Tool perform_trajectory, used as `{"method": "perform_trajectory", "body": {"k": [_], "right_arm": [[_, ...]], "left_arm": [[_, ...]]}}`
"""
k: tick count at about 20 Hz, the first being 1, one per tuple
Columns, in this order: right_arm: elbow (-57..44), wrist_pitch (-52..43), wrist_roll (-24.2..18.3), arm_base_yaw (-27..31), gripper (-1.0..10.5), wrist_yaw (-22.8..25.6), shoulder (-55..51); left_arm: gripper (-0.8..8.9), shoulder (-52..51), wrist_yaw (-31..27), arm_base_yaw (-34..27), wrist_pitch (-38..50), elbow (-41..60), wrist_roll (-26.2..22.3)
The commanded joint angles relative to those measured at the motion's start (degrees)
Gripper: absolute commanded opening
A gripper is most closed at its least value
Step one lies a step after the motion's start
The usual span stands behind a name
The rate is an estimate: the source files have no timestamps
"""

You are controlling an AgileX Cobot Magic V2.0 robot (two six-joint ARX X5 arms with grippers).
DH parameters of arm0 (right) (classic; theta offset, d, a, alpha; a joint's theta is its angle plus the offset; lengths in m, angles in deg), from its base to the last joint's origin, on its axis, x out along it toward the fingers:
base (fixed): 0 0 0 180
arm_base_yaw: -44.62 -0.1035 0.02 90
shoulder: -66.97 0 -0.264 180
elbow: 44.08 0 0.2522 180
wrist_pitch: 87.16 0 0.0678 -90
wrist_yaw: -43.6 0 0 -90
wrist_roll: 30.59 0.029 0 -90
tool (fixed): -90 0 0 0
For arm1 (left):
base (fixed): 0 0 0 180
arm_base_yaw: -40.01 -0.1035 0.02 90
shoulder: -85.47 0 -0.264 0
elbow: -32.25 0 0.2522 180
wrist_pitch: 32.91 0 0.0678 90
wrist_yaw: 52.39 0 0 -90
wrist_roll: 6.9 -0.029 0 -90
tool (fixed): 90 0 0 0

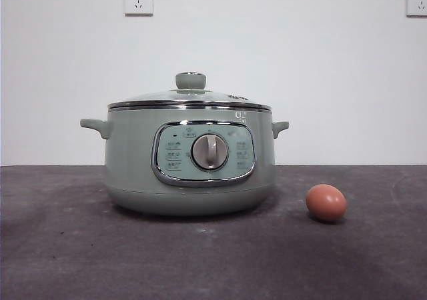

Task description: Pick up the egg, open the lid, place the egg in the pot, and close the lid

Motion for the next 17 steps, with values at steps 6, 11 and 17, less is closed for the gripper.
{"method": "perform_trajectory", "body": {"k": [6,11,17], "right_arm": [[17.92,21.49,-19.71,-0.15,-0.1,-1.6,11.87],[27.02,34.07,-26.91,-0.15,-0.1,-1.57,18.34],[33.2,45.27,-30.8,-0.31,-0.1,-1.44,23.67]], "left_arm": [[-0.06,7.78,7.63,-0.13,-10.97,-11.15,-9.57],[-0.06,11.63,9.7,-0.11,-19.23,-17.77,-15.91],[-0.06,15.67,10.67,-0.09,-34.03,-24.9,-24.98]]}}
